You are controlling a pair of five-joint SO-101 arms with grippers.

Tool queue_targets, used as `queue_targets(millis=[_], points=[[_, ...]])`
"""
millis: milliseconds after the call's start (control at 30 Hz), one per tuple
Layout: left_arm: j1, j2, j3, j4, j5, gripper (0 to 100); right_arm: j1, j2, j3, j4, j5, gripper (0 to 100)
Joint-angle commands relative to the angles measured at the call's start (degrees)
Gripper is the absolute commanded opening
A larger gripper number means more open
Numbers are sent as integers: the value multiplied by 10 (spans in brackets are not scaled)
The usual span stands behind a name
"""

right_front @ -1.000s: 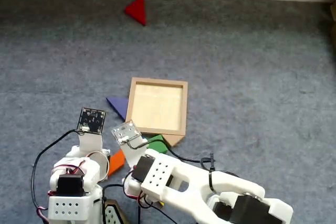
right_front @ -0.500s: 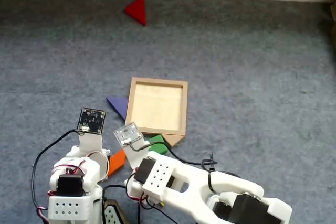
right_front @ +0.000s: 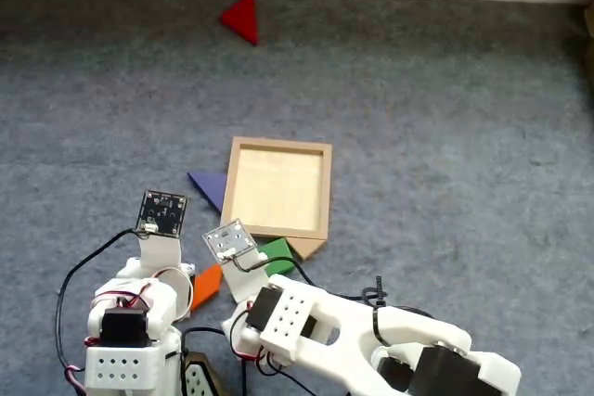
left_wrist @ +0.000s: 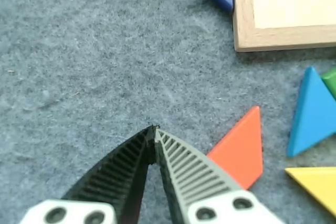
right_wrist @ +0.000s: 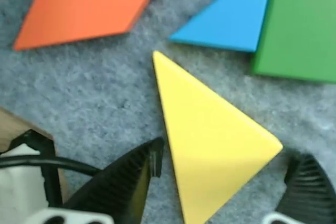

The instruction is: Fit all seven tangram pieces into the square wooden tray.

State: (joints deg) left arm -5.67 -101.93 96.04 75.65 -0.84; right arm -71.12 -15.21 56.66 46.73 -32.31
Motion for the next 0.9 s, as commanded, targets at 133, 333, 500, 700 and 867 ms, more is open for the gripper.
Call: queue_targets(millis=[133, 333, 500, 700, 867], points=[[-6, -23, 11, 4, -3, 7, 21, -7, 0, -19, 1, 326], [-6, -23, 11, 4, -3, 7, 55, -7, -3, 21, 32, 325], [-6, -23, 11, 4, -3, 7, 87, -7, -3, 30, 33, 325], [-6, -23, 11, 4, -3, 7, 105, -7, -3, 30, 73, 325], [-6, -23, 11, 4, -3, 7, 127, -6, -2, 30, 77, 315]])
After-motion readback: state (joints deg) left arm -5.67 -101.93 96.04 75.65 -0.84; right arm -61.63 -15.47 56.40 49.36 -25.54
